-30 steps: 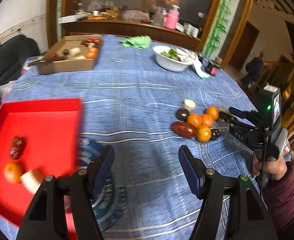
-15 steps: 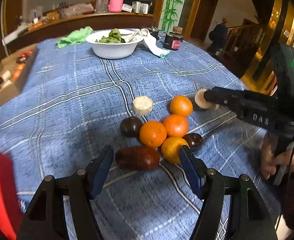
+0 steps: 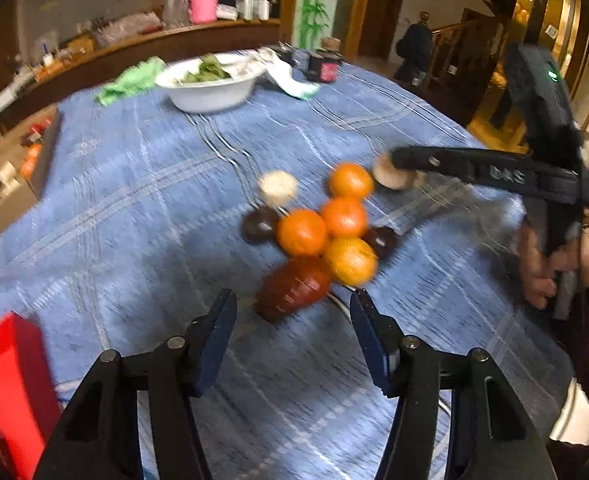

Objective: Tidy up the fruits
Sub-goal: 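Grasp a red date with the left gripper, then carry the red date and white cube into the red tray and release both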

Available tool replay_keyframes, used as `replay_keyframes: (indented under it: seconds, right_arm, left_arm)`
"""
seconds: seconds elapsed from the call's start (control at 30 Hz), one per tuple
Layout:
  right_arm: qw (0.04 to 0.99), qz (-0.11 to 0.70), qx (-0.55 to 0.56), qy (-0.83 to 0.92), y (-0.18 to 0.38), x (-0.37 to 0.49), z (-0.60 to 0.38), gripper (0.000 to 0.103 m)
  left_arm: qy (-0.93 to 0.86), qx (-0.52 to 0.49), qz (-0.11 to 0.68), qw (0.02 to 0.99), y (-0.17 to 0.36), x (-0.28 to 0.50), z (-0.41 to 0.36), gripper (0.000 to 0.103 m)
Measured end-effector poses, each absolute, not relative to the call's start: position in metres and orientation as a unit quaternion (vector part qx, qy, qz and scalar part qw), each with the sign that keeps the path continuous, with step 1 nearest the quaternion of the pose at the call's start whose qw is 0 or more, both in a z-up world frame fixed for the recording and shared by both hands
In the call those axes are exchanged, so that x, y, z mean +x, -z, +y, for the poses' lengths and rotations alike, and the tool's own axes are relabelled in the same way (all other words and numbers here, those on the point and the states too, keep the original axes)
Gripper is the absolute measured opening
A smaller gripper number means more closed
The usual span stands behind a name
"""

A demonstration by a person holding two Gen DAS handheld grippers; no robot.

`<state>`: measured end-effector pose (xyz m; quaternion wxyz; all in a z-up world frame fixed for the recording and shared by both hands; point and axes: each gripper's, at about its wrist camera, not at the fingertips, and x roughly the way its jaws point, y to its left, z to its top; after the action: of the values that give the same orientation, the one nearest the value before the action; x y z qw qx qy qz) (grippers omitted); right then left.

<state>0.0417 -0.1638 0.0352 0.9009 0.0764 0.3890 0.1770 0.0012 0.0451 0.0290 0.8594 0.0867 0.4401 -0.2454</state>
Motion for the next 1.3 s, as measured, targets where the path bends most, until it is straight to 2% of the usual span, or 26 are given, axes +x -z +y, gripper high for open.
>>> replay_keyframes:
  seconds: [0.17, 0.2, 0.23, 0.27, 0.57, 0.63, 0.7, 0.77, 1.0, 1.3]
  right_arm:
    - [0.899, 0.390, 0.085, -0.180, -0.035, 0.042, -0.165, 0.034]
    - [0.897, 0.392, 0.093, -0.183, -0.034, 0.043, -0.167, 0.034]
    - [0.892, 0.395, 0.112, -0.190, -0.033, 0.045, -0.171, 0.034]
    - [0.886, 0.397, 0.131, -0.198, -0.033, 0.047, -0.176, 0.034]
    - [0.843, 0.403, 0.261, -0.242, -0.023, 0.057, -0.206, 0.033]
    - [0.842, 0.401, 0.264, -0.244, -0.023, 0.056, -0.205, 0.033]
    - [0.843, 0.401, 0.263, -0.245, -0.024, 0.056, -0.204, 0.033]
    - [0.849, 0.399, 0.251, -0.240, -0.026, 0.054, -0.202, 0.033]
    - [0.858, 0.398, 0.198, -0.257, -0.048, 0.031, -0.155, 0.033]
    - [0.832, 0.412, 0.122, -0.351, -0.085, 0.005, -0.019, 0.033]
  left_arm:
    - [0.250, 0.145, 0.449, 0.846, -0.017, 0.009, 0.025, 0.057]
    - [0.254, 0.151, 0.451, 0.842, -0.014, 0.010, 0.021, 0.050]
    - [0.257, 0.156, 0.453, 0.839, -0.011, 0.011, 0.017, 0.049]
    - [0.258, 0.152, 0.449, 0.842, -0.012, 0.012, 0.015, 0.040]
    - [0.231, 0.050, 0.435, 0.869, -0.030, 0.002, 0.036, 0.039]
    - [0.217, 0.023, 0.421, 0.880, -0.040, -0.006, 0.050, 0.038]
    - [0.197, -0.010, 0.407, 0.892, -0.053, -0.017, 0.073, 0.028]
    - [0.179, -0.037, 0.398, 0.899, -0.064, -0.026, 0.095, 0.026]
    - [0.099, -0.097, 0.373, 0.918, -0.090, -0.058, 0.201, 0.025]
    - [-0.023, -0.157, 0.382, 0.910, -0.075, -0.073, 0.319, 0.024]
